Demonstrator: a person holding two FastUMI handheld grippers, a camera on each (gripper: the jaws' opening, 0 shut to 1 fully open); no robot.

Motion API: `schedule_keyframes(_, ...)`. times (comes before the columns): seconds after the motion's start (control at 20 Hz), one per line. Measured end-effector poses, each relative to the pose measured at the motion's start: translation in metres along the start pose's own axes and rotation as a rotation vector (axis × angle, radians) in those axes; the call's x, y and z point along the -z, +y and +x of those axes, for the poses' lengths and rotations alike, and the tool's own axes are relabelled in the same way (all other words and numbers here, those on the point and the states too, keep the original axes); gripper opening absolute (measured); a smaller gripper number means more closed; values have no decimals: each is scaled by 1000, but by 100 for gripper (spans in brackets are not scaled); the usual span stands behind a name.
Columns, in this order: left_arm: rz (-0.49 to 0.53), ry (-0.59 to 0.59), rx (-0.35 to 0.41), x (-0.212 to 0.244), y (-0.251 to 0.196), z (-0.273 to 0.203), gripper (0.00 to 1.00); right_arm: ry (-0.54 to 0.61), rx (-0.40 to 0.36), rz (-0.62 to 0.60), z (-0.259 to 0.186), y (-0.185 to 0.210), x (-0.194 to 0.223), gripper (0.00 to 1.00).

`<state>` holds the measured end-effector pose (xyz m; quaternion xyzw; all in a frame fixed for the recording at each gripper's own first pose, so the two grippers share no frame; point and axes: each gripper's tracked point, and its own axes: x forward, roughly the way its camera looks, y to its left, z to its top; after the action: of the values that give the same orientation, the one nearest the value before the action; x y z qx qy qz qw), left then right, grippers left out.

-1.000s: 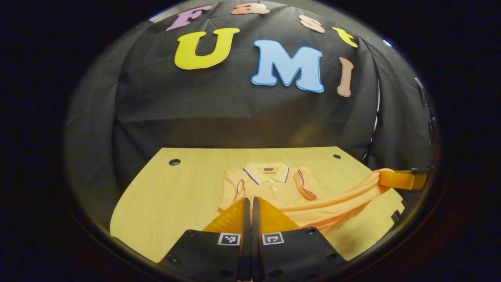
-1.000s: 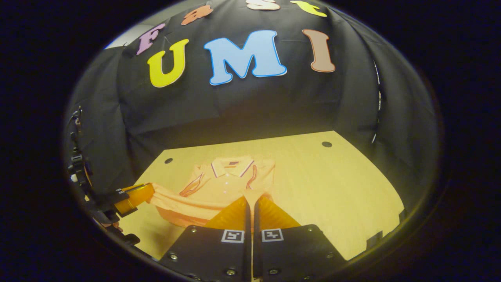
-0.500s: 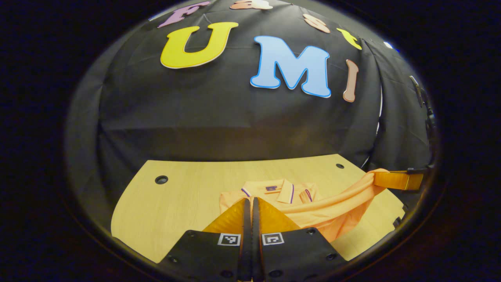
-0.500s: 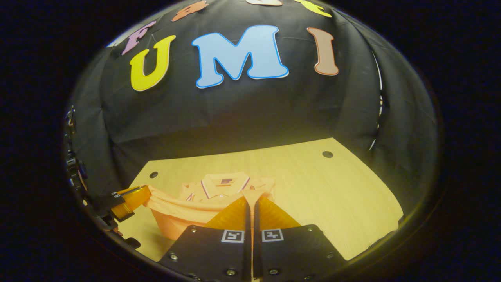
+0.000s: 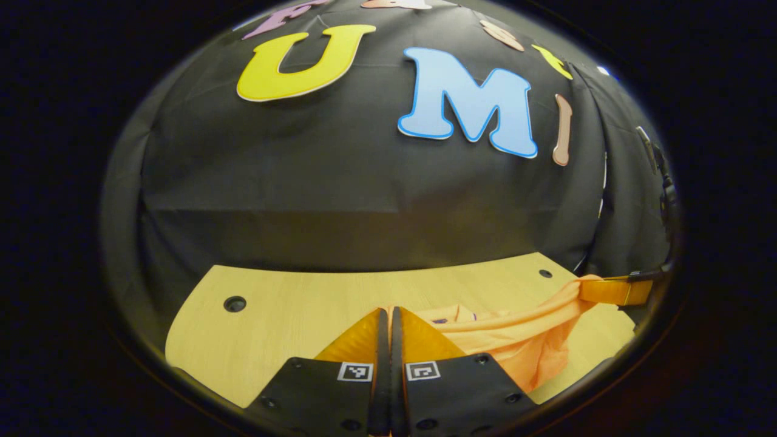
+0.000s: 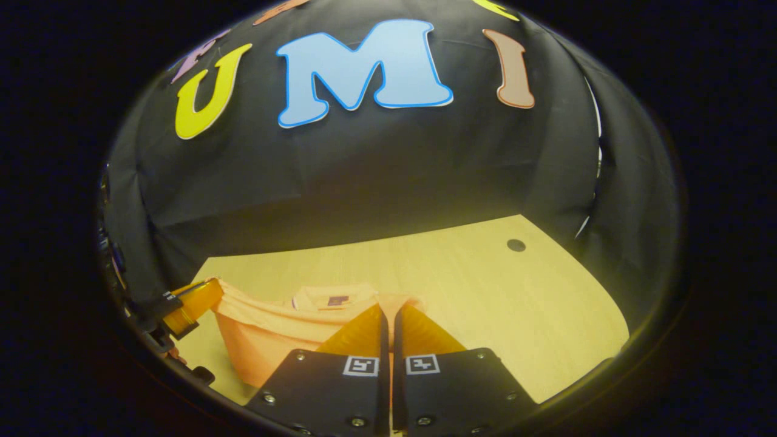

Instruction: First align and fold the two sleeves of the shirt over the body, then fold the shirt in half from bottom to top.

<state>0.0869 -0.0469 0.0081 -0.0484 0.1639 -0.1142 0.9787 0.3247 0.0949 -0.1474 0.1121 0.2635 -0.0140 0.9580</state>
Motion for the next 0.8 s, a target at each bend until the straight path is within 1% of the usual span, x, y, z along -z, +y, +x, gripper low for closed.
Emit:
schedule_keyframes(0.4,2,-19,-47,14,14,53,6,-15,11,-71,68,1,-13,2)
schedule_keyframes(0.7,13,47,-71,54,28,90,6,55,35,-96,116,1,16,2)
schedule_keyframes(0.75,11,61,-73,60,30,94,6,69,41,-104,122,6,31,2)
schedule_keyframes(0.8,12,73,-78,67,32,96,6,80,40,-111,126,7,37,4)
